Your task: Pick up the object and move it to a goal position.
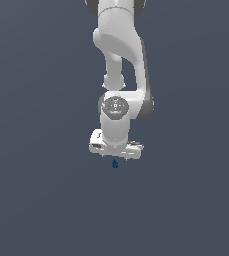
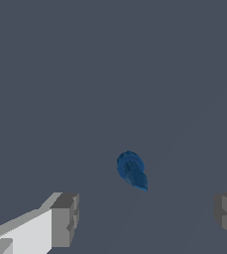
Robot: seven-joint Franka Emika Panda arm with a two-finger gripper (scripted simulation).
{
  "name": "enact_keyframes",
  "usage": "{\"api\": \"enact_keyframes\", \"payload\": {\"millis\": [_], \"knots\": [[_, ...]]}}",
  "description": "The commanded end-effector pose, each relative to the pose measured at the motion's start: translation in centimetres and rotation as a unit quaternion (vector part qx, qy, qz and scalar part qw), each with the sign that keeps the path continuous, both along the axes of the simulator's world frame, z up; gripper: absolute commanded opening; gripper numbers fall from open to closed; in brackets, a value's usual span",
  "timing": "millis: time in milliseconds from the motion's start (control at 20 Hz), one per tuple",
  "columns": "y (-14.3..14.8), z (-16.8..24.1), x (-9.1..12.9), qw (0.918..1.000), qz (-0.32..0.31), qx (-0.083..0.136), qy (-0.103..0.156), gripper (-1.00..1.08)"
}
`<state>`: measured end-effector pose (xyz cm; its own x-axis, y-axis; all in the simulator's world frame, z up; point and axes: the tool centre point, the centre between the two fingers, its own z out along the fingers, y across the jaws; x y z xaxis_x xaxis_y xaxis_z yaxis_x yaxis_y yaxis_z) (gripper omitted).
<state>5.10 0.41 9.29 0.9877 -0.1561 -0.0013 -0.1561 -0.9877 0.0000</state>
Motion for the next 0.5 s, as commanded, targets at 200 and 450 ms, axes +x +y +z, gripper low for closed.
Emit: {"api": "enact_keyframes", "payload": {"millis": [200, 450], "knots": [[0.0, -0.9, 0.0, 1.0, 0.0, 0.0, 0.0, 1.0], [0.0, -3.5, 0.0, 1.0, -0.001, 0.0, -0.001, 1.0]]}}
